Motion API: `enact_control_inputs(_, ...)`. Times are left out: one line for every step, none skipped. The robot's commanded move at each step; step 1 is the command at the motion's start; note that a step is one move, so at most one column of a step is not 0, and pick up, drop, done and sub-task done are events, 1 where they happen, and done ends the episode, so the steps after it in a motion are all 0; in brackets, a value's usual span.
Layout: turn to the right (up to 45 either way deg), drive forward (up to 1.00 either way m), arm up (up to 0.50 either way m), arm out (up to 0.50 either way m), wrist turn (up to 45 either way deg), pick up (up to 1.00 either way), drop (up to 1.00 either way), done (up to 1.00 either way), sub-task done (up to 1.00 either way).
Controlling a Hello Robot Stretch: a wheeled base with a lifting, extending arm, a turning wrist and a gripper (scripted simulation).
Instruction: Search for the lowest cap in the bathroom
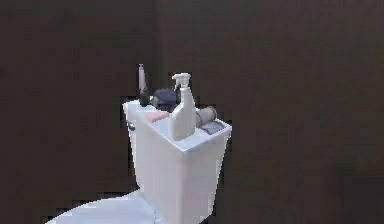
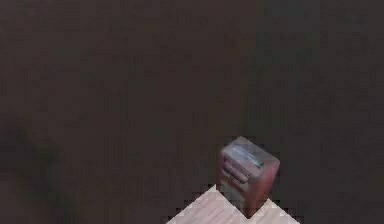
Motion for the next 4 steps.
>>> enact_control_inputs(-45.0,0.0,0.0,0.0,0.0,0.0,0.0,0.0,0.0)
enact_control_inputs(-45.0,0.0,0.0,0.0,0.0,0.0,0.0,0.0,0.0)
enact_control_inputs(-45.0,0.0,0.0,0.0,0.0,0.0,0.0,0.0,0.0)
enact_control_inputs(0.0,1.0,0.0,0.0,0.0,0.0,0.0,0.0,0.0)
